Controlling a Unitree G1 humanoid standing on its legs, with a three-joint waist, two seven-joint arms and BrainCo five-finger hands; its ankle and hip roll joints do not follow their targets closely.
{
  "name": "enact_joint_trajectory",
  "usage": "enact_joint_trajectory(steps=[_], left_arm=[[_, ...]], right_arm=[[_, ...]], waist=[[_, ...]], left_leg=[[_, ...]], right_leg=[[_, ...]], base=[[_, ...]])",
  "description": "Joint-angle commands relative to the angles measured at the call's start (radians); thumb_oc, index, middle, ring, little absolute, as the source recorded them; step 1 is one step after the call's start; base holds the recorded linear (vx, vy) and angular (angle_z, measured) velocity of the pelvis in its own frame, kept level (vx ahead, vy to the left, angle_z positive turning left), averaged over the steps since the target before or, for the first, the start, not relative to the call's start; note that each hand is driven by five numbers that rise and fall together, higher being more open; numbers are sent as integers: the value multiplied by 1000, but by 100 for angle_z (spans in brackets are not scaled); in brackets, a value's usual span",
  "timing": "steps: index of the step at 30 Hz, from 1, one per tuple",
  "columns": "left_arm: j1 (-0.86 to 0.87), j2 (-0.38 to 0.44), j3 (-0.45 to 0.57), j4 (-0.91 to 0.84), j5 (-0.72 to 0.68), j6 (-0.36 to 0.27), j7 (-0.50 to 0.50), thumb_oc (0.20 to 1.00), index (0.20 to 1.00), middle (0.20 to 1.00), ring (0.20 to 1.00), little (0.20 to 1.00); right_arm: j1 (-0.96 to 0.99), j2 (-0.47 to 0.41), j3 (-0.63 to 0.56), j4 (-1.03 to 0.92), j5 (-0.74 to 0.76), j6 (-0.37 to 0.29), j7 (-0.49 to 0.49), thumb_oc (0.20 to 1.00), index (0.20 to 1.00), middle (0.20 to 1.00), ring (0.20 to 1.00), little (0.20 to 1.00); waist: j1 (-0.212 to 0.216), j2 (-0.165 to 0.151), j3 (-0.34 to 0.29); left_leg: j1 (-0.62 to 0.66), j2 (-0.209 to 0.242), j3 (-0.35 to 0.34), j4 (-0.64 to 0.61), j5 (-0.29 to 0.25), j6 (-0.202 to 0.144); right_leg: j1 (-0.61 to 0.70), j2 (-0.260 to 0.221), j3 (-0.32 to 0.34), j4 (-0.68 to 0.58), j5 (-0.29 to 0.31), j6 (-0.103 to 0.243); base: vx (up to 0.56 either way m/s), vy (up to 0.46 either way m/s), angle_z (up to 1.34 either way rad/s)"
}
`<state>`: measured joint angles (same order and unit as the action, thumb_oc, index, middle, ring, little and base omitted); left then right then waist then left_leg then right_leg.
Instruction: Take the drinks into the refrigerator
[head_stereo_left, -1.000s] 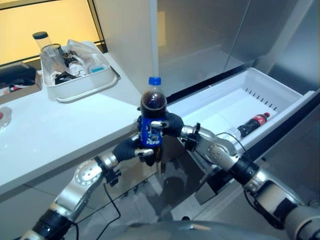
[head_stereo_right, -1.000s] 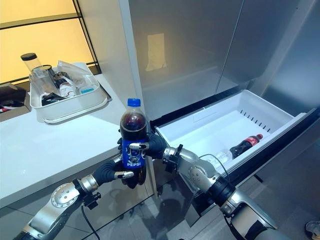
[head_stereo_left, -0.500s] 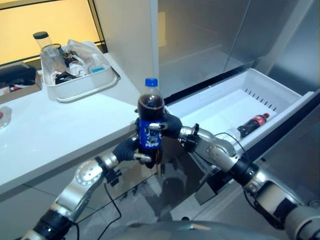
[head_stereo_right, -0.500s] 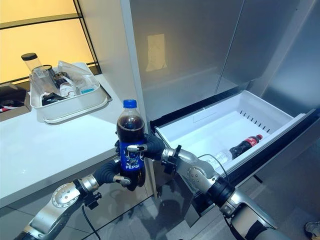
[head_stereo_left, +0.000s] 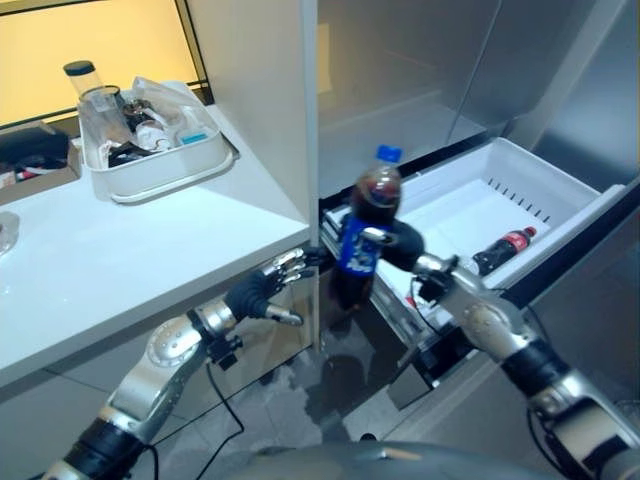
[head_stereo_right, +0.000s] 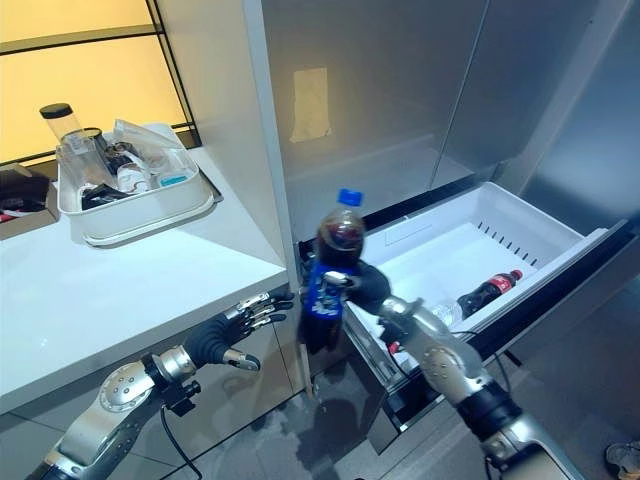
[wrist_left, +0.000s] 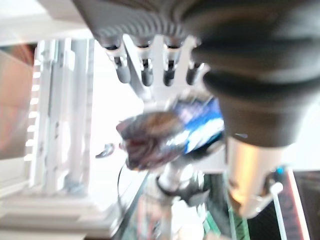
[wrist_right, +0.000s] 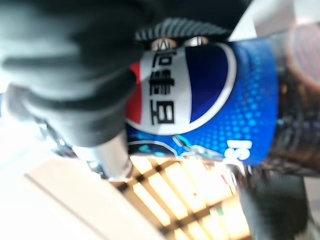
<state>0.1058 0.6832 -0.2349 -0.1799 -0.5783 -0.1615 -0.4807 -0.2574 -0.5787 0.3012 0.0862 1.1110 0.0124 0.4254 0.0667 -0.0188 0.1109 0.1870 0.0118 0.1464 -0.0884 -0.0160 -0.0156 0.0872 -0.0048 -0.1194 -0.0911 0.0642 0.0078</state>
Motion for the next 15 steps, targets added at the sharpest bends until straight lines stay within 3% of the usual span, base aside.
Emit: enact_joint_trajectory(steps=[1, 4, 8, 10, 11, 12, 14, 15], left_arm=[[4, 12, 32, -42, -78, -34, -13, 1000, 1000, 1000, 1000, 1000], [70, -19, 103, -29, -127, -34, 1, 1000, 1000, 1000, 1000, 1000], [120, -60, 163, -4, -161, -37, 30, 1000, 1000, 1000, 1000, 1000], [164, -102, 223, 14, -161, -33, 49, 1000, 1000, 1000, 1000, 1000], [164, -103, 224, 14, -161, -33, 49, 1000, 1000, 1000, 1000, 1000], [175, -120, 241, 22, -158, -41, 52, 1000, 1000, 1000, 1000, 1000], [181, -134, 250, 28, -149, -48, 59, 1000, 1000, 1000, 1000, 1000], [193, -142, 256, 32, -146, -55, 63, 1000, 1000, 1000, 1000, 1000]], right_arm=[[-96, -41, -164, -91, 22, -172, -1, 200, 200, 200, 200, 200], [-57, -149, -282, -44, -71, -221, -51, 200, 200, 200, 200, 200], [-55, -207, -337, 10, -150, -257, -109, 200, 200, 200, 200, 200], [-63, -278, -391, 18, -356, -288, -170, 200, 200, 200, 200, 200], [-63, -278, -390, 18, -357, -288, -171, 200, 200, 200, 200, 200], [-87, -344, -397, 51, -499, -308, -210, 200, 200, 200, 200, 200], [-109, -377, -378, 81, -590, -316, -234, 200, 200, 200, 200, 200], [-125, -424, -361, 115, -707, -310, -256, 200, 200, 200, 200, 200]], waist=[[-15, -40, -16], [-15, -58, -12], [-9, -70, -6], [-3, -79, 1], [-3, -79, 1], [4, -88, 3], [7, -90, 7], [15, -98, 11]], left_leg=[[7, 14, -64, 1, -56, -15], [0, 16, -66, 1, -55, -15], [-6, 18, -68, 1, -54, -15], [-13, 19, -71, 1, -52, -13], [-13, 19, -71, 1, -52, -13], [-17, 18, -73, 1, -52, -12], [-19, 19, -73, 1, -52, -11], [-22, 18, -74, 1, -50, -11]], right_leg=[[16, -56, -54, 75, -21, 94], [10, -53, -61, 77, -19, 96], [3, -52, -61, 77, -17, 97], [-3, -50, -60, 77, -17, 97], [-3, -50, -60, 77, -17, 97], [-7, -48, -59, 76, -17, 98], [-9, -47, -59, 77, -17, 97], [-11, -46, -61, 76, -15, 97]], base=[[0, 0, 0], [0, 0, 0], [0, 0, 0], [0, 0, 0], [0, 0, 0], [0, 0, 0], [-7, -1, 2], [-9, -9, 3]])
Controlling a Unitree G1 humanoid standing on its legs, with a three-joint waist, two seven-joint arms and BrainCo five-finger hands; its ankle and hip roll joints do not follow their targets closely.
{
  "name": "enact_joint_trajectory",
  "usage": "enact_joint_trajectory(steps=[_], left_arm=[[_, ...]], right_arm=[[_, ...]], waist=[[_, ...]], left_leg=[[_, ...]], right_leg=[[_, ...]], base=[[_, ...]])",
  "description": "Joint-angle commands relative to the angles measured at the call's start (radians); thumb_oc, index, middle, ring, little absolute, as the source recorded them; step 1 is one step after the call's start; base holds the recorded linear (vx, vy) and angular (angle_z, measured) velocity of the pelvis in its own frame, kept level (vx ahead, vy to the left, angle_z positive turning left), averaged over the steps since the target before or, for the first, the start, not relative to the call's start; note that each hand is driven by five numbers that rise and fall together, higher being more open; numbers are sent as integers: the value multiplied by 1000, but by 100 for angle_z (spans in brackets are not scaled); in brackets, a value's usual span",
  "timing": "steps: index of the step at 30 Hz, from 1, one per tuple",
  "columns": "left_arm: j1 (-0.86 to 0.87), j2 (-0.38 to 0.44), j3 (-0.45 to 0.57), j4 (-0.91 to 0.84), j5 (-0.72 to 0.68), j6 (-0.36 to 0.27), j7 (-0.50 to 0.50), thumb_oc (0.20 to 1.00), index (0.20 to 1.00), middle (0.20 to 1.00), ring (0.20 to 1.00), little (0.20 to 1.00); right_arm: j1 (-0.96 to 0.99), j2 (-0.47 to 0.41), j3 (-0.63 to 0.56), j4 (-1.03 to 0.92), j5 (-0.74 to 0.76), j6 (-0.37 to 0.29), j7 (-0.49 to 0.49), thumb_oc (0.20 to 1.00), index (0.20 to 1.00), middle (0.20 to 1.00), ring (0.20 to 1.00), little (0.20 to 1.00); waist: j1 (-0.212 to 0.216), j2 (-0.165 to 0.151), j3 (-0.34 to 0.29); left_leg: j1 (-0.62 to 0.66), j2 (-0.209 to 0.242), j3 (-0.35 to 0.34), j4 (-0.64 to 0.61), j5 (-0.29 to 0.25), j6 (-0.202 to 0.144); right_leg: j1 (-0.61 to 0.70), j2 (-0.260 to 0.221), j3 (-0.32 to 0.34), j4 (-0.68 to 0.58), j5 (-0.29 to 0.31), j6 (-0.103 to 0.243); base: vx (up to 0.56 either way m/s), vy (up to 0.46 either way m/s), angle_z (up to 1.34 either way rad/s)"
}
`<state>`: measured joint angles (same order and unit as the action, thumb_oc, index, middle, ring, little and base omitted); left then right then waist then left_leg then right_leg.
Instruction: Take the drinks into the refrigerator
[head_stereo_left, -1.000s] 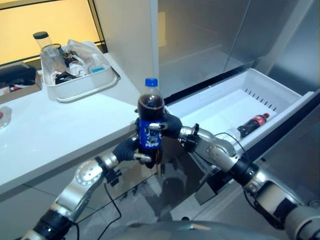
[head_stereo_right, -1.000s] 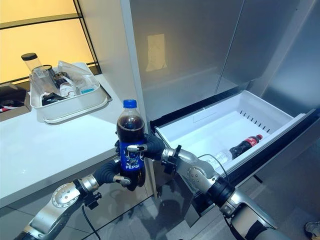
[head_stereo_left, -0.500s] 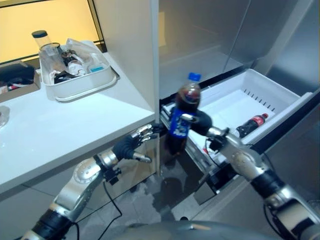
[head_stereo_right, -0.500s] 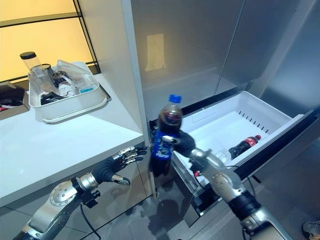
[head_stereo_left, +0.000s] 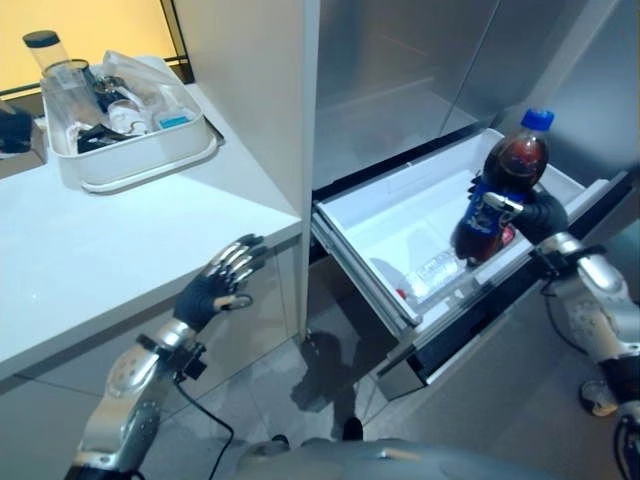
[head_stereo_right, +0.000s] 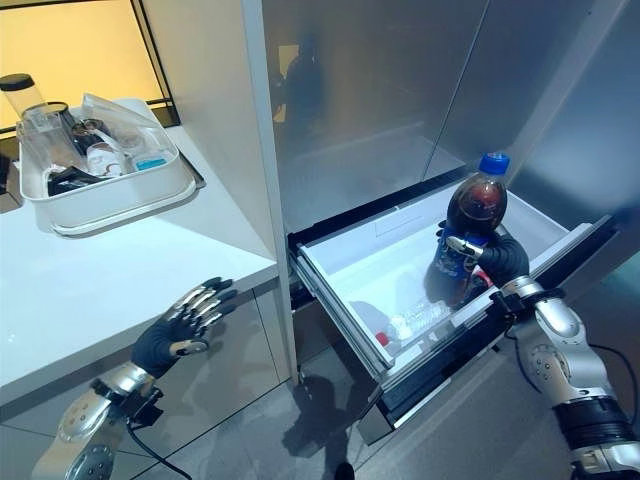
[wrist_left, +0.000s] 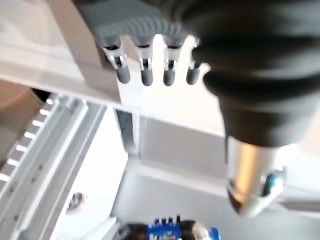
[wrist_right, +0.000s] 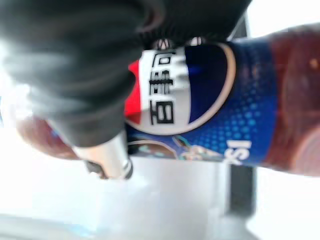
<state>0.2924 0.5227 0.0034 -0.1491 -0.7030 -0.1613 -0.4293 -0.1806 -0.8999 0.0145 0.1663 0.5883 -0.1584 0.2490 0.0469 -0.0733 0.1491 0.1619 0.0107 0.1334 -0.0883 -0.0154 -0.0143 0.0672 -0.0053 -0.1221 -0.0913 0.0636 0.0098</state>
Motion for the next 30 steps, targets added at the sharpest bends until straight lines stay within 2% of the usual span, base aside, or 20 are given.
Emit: enact_joint_trajectory(steps=[1, 2, 3, 7, 8, 11, 20, 21, 23, 28, 30], left_arm=[[12, 11, 25, 2, -20, -53, 11, 1000, 1000, 1000, 1000, 1000], [17, 4, 30, 1, -17, -53, 10, 1000, 1000, 1000, 1000, 1000], [18, 3, 31, 1, -17, -53, 10, 1000, 1000, 1000, 1000, 1000], [15, 4, 25, -5, -13, -57, 7, 1000, 1000, 1000, 1000, 1000], [15, 2, 26, -5, -13, -57, 7, 1000, 1000, 1000, 1000, 1000], [10, 2, 13, -8, -9, -62, 12, 1000, 1000, 1000, 1000, 1000], [10, 15, -3, -20, -2, -63, 19, 1000, 1000, 1000, 1000, 1000], [8, 25, -7, -25, -7, -62, 22, 1000, 1000, 1000, 1000, 1000], [5, 34, -11, -26, -9, -63, 28, 1000, 1000, 1000, 1000, 1000], [-10, 55, -24, -34, -13, -66, 34, 1000, 1000, 1000, 1000, 1000], [-38, 75, -37, -34, -22, -73, 45, 1000, 1000, 1000, 1000, 1000]], right_arm=[[-214, -130, -60, 46, -275, -146, -99, 200, 200, 200, 200, 200], [-222, -151, -47, 53, -346, -152, -115, 200, 200, 200, 200, 200], [-226, -151, -43, 55, -350, -153, -118, 200, 200, 200, 200, 200], [-308, -215, 58, 111, -647, -164, -193, 200, 200, 200, 200, 200], [-316, -215, 66, 115, -651, -165, -197, 200, 200, 200, 200, 200], [-395, -253, 178, 156, -804, -163, -206, 200, 200, 200, 200, 200], [-555, -289, 417, 256, -986, -159, -185, 200, 200, 200, 200, 200], [-614, -287, 492, 307, -1029, -154, -186, 200, 200, 200, 200, 200], [-672, -288, 557, 327, -1065, -147, -182, 200, 200, 200, 200, 200], [-784, -267, 674, 389, -1099, -133, -176, 200, 200, 200, 200, 200], [-882, -245, 741, 438, -1097, -118, -192, 200, 200, 200, 200, 200]], waist=[[38, -46, -26], [40, -48, -25], [39, -47, -25], [57, -54, -13], [55, -53, -12], [69, -57, -4], [88, -63, 13], [95, -64, 20], [99, -65, 28], [108, -60, 54], [113, -53, 87]], left_leg=[[1, 20, -62, 1, -51, -12], [-1, 19, -64, 1, -51, -12], [-1, 20, -64, 1, -51, -12], [-8, 19, -70, 1, -48, -11], [-8, 20, -70, 1, -48, -11], [-14, 19, -74, 1, -45, -10], [-23, 18, -82, 1, -42, -10], [-27, 18, -84, 1, -40, -11], [-33, 19, -84, 1, -37, -11], [-56, 21, -90, 1, -26, -12], [-97, 22, -98, 4, -7, -11]], right_leg=[[8, -45, -59, 75, -15, 95], [8, -45, -61, 74, -14, 95], [9, -44, -61, 74, -14, 96], [7, -46, -65, 69, -14, 97], [7, -46, -65, 69, -14, 97], [4, -46, -67, 70, -13, 97], [-2, -45, -72, 73, -14, 97], [-6, -46, -72, 74, -14, 97], [-12, -46, -73, 75, -14, 97], [-39, -47, -76, 85, -12, 96], [-84, -49, -77, 107, -11, 94]], base=[[0, 0, 0], [0, 0, 0], [0, 0, 0], [0, 0, 0], [0, 0, 0], [0, 0, 0], [0, 0, 0], [-6, -13, 4], [-24, -15, 4], [-41, -8, 6], [-118, -19, 4]])
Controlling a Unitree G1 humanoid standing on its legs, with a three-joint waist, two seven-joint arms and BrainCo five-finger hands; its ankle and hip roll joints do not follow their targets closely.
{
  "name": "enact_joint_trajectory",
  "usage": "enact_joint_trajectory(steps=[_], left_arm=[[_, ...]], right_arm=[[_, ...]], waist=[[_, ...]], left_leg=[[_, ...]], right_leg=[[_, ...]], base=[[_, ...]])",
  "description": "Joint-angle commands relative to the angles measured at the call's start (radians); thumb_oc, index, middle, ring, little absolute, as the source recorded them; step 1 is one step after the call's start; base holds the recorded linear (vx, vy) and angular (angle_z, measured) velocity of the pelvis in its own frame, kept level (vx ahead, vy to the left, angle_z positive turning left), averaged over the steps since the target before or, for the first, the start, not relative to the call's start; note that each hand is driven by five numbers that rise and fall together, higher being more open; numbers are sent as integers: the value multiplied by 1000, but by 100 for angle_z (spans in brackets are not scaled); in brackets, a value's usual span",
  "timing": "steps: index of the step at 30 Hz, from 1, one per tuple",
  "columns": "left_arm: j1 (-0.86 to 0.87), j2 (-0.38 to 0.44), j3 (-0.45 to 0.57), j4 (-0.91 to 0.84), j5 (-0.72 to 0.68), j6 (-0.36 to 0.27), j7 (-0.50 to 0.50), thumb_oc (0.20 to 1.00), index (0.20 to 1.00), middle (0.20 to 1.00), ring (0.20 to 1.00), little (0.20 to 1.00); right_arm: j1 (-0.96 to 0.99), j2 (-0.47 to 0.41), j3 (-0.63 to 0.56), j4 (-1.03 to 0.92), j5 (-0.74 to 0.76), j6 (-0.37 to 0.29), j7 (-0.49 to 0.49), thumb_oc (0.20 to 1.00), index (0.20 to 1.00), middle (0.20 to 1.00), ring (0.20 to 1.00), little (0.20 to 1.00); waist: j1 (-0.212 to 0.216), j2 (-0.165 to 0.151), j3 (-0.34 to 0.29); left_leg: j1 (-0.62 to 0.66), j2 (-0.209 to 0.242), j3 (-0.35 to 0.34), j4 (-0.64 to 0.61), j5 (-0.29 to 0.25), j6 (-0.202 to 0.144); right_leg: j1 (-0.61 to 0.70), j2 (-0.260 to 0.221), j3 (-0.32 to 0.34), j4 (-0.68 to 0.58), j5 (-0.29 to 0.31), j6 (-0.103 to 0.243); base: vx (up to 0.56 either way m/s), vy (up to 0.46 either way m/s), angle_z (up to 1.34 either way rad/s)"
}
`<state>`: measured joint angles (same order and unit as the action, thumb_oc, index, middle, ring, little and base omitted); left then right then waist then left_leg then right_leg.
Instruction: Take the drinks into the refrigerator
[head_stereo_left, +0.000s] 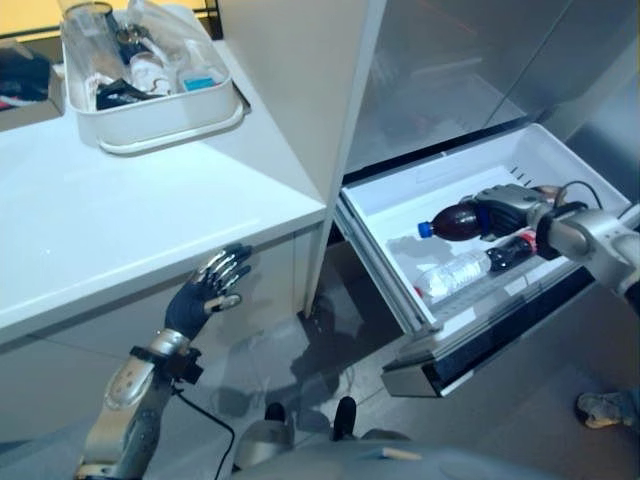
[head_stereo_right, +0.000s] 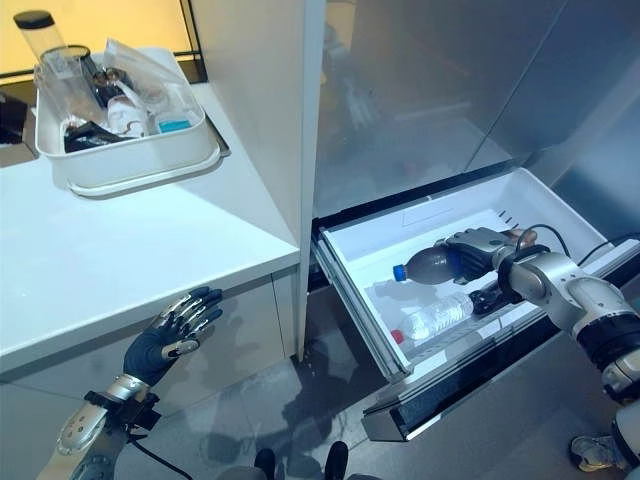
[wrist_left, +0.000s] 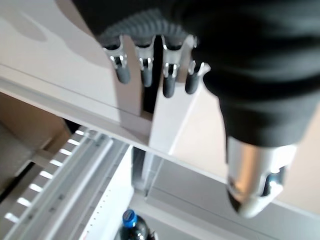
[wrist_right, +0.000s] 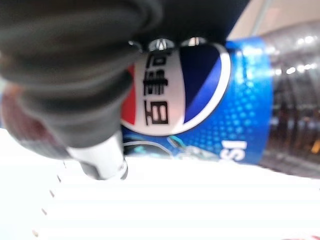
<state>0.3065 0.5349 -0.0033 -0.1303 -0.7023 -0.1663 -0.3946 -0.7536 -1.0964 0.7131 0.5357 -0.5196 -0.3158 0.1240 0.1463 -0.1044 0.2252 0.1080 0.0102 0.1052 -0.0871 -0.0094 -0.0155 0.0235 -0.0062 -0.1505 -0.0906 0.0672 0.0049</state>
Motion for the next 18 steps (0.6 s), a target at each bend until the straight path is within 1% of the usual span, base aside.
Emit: enact_joint_trajectory(steps=[1, 2, 4, 5, 7, 10, 11, 12, 13, 14, 15, 16, 17, 18], left_arm=[[-52, 61, -30, -52, -22, -68, 11, 1000, 1000, 1000, 1000, 1000], [-78, 75, -41, -51, -26, -74, 23, 1000, 1000, 1000, 1000, 1000], [-102, 86, -50, -54, -32, -79, 36, 1000, 1000, 1000, 1000, 1000], [-104, 84, -49, -53, -32, -79, 36, 1000, 1000, 1000, 1000, 1000], [-125, 90, -52, -58, -37, -93, 50, 1000, 1000, 1000, 1000, 1000], [-135, 75, -58, -67, -37, -104, 61, 1000, 1000, 1000, 1000, 1000], [-135, 75, -58, -67, -37, -104, 62, 1000, 1000, 1000, 1000, 1000], [-141, 71, -65, -71, -38, -110, 66, 1000, 1000, 1000, 1000, 1000], [-142, 71, -66, -71, -38, -110, 66, 1000, 1000, 1000, 1000, 1000], [-145, 65, -72, -75, -43, -116, 70, 1000, 1000, 1000, 1000, 1000], [-145, 65, -73, -74, -43, -116, 70, 1000, 1000, 1000, 1000, 1000], [-148, 62, -79, -79, -46, -122, 73, 1000, 1000, 1000, 1000, 1000], [-149, 62, -80, -79, -46, -122, 73, 1000, 1000, 1000, 1000, 1000], [-151, 61, -87, -81, -48, -125, 75, 1000, 1000, 1000, 1000, 1000]], right_arm=[[-313, -48, 46, 70, 12, 39, -67, 200, 200, 200, 200, 200], [-361, -32, 76, 78, 14, 51, -72, 200, 200, 200, 200, 200], [-421, -18, 112, 103, 20, 61, -71, 200, 200, 200, 200, 200], [-428, -17, 117, 106, 22, 61, -71, 200, 200, 200, 200, 200], [-481, -5, 146, 133, 41, 70, -72, 200, 200, 200, 200, 200], [-483, 4, 149, 164, 57, 82, -69, 200, 200, 200, 200, 200], [-482, 4, 148, 165, 57, 82, -69, 200, 200, 200, 200, 200], [-475, 8, 146, 201, 63, 91, -70, 200, 200, 200, 200, 200], [-476, 8, 147, 202, 63, 91, -70, 200, 200, 200, 200, 200], [-467, 13, 146, 227, 68, 93, -74, 200, 200, 200, 200, 200], [-467, 13, 146, 228, 68, 92, -74, 200, 200, 200, 200, 200], [-456, 13, 154, 225, 70, 90, -66, 200, 200, 200, 200, 200], [-456, 12, 154, 224, 70, 90, -65, 200, 200, 200, 200, 200], [-449, 9, 169, 212, 71, 83, -50, 200, 200, 200, 200, 200]], waist=[[12, -21, 11], [18, -14, 38], [22, -3, 65], [20, -2, 65], [22, 16, 94], [22, 33, 115], [21, 32, 113], [25, 45, 128], [24, 45, 127], [26, 57, 140], [26, 57, 139], [26, 67, 153], [26, 67, 152], [28, 75, 164]], left_leg=[[-44, 22, -70, 3, -12, -10], [-73, 22, -76, 5, 0, -8], [-109, 24, -83, 9, 16, -7], [-113, 24, -83, 9, 17, -7], [-169, 27, -97, 11, 42, -10], [-214, 25, -114, 10, 60, -13], [-217, 24, -116, 11, 61, -13], [-238, 22, -127, 12, 69, -15], [-240, 22, -128, 12, 69, -15], [-255, 20, -134, 14, 73, -16], [-256, 20, -135, 14, 74, -16], [-263, 20, -139, 15, 75, -17], [-264, 19, -139, 15, 75, -18], [-271, 20, -145, 15, 76, -21]], right_leg=[[-41, -48, -49, 107, -15, 99], [-77, -48, -50, 125, -12, 98], [-128, -51, -53, 153, -12, 95], [-133, -52, -54, 156, -13, 95], [-196, -61, -67, 191, -16, 92], [-239, -70, -78, 212, -19, 89], [-241, -70, -79, 214, -20, 88], [-260, -74, -88, 221, -22, 86], [-262, -75, -89, 222, -23, 86], [-277, -77, -94, 231, -24, 83], [-278, -77, -95, 232, -25, 83], [-289, -80, -99, 240, -27, 82], [-289, -80, -100, 241, -27, 82], [-298, -81, -103, 243, -29, 82]], base=[[-141, -15, -1], [-148, -8, 1], [-147, -7, 12], [-124, -5, 21], [-126, -6, 21], [-51, -19, 23], [-34, -34, 29], [-15, -23, 18], [-28, -29, 24], [-15, -8, 21], [-31, -19, 14], [0, 0, 0], [-19, -36, 4], [-6, -37, 9]])
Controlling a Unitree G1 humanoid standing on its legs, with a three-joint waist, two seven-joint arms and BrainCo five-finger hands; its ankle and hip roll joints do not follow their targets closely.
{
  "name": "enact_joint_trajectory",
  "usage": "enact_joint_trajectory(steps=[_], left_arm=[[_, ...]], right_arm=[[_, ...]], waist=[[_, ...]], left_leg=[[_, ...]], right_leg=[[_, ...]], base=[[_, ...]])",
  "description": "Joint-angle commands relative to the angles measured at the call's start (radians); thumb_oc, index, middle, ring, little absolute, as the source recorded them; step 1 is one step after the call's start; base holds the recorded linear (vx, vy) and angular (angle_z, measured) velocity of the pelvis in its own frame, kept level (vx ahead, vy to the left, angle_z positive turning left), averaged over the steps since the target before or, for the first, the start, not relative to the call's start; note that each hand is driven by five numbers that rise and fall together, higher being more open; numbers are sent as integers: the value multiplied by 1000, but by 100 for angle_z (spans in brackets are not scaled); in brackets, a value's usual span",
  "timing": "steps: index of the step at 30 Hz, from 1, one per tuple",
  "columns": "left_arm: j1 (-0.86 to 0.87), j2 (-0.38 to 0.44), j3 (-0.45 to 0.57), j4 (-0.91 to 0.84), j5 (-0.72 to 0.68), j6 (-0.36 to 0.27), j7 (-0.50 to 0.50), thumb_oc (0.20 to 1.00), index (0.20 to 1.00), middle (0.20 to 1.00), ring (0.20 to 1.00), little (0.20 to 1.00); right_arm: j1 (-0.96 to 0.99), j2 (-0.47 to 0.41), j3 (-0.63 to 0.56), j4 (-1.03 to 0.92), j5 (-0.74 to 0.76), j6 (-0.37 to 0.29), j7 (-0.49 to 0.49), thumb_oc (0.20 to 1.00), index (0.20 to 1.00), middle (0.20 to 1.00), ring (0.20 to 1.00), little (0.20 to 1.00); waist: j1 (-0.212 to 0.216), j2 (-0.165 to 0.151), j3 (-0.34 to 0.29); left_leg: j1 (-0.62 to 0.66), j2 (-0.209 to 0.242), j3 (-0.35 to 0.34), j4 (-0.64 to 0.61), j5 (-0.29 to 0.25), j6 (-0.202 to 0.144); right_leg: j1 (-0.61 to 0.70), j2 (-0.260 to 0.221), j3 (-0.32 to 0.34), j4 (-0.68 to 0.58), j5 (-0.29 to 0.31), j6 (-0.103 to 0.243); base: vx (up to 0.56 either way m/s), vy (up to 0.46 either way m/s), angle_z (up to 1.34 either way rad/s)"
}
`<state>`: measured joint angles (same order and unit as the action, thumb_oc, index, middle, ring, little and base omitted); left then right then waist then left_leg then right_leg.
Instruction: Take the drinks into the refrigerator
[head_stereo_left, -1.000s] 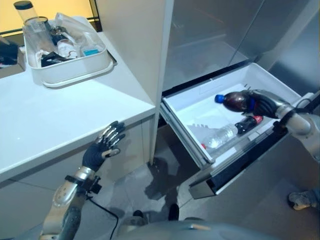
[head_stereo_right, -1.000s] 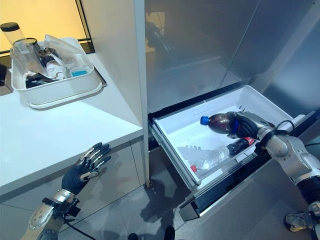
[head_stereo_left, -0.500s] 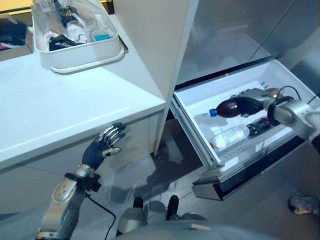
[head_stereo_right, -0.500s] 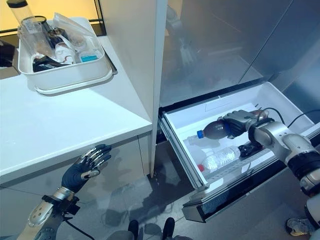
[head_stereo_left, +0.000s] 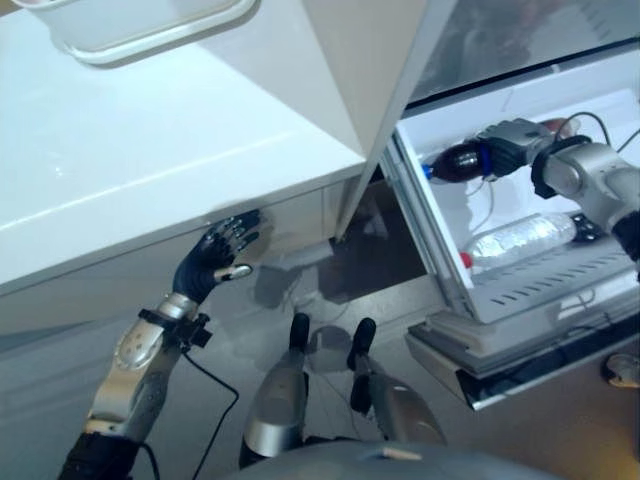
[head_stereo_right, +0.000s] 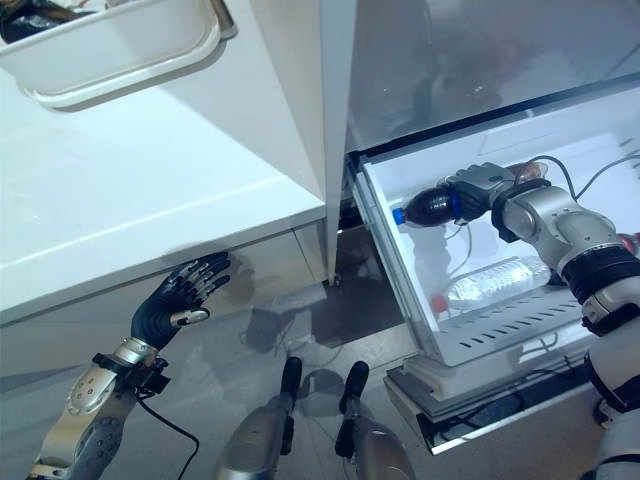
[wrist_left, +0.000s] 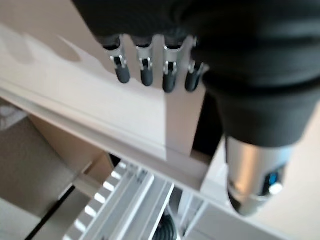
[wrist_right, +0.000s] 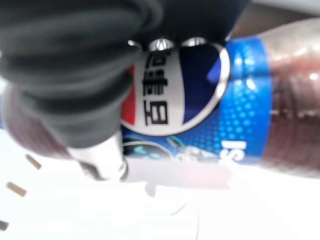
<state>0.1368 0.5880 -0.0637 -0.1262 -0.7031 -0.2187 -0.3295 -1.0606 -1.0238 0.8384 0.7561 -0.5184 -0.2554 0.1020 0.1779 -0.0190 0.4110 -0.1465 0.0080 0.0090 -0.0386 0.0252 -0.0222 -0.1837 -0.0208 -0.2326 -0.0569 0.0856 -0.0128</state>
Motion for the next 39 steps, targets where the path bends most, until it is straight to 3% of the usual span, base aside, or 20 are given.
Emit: enact_joint_trajectory(steps=[1, 20, 33, 34, 35, 39], left_arm=[[15, 7, -31, -86, -50, -75, 12, 1000, 1000, 1000, 1000, 1000], [-12, 1, -77, -96, -48, -102, 14, 1000, 1000, 1000, 1000, 1000], [-13, 2, -78, -106, -49, -103, 6, 1000, 1000, 1000, 1000, 1000], [-14, 3, -77, -108, -50, -102, 4, 1000, 1000, 1000, 1000, 1000], [-13, 2, -77, -109, -53, -99, 4, 1000, 1000, 1000, 1000, 1000], [-15, 1, -75, -109, -54, -96, 5, 1000, 1000, 1000, 1000, 1000]], right_arm=[[-142, -66, 55, -14, 71, 19, -21, 200, 200, 200, 200, 200], [-59, -66, 74, 10, 241, -2, 124, 200, 200, 200, 200, 200], [-39, -44, 54, 39, 272, 2, 135, 200, 200, 200, 200, 200], [-39, -42, 53, 37, 272, 3, 137, 473, 473, 473, 473, 473], [-43, -37, 49, 38, 273, 6, 135, 1000, 1000, 1000, 1000, 1000], [-54, -29, 50, 33, 281, 12, 145, 1000, 1000, 1000, 1000, 1000]], waist=[[-2, -7, -14], [-4, 37, 52], [-1, 57, 70], [-1, 57, 68], [0, 57, 70], [-1, 55, 70]], left_leg=[[-23, 23, -52, -33, 43, -16], [-66, 27, -68, -27, 56, -25], [-61, 27, -74, -28, 54, -27], [-65, 26, -75, -29, 59, -26], [-66, 26, -77, -29, 59, -26], [-65, 26, -75, -28, 58, -24]], right_leg=[[-96, -68, -23, 213, -48, 99], [-162, -78, -35, 249, -59, 93], [-168, -81, -40, 264, -67, 90], [-170, -81, -43, 259, -62, 89], [-169, -81, -43, 257, -61, 89], [-168, -80, -41, 250, -57, 89]], base=[[-7, -37, 11], [-10, -15, 2], [-1, -1, 0], [0, 0, 0], [0, 0, 0], [-10, 1, 0]])
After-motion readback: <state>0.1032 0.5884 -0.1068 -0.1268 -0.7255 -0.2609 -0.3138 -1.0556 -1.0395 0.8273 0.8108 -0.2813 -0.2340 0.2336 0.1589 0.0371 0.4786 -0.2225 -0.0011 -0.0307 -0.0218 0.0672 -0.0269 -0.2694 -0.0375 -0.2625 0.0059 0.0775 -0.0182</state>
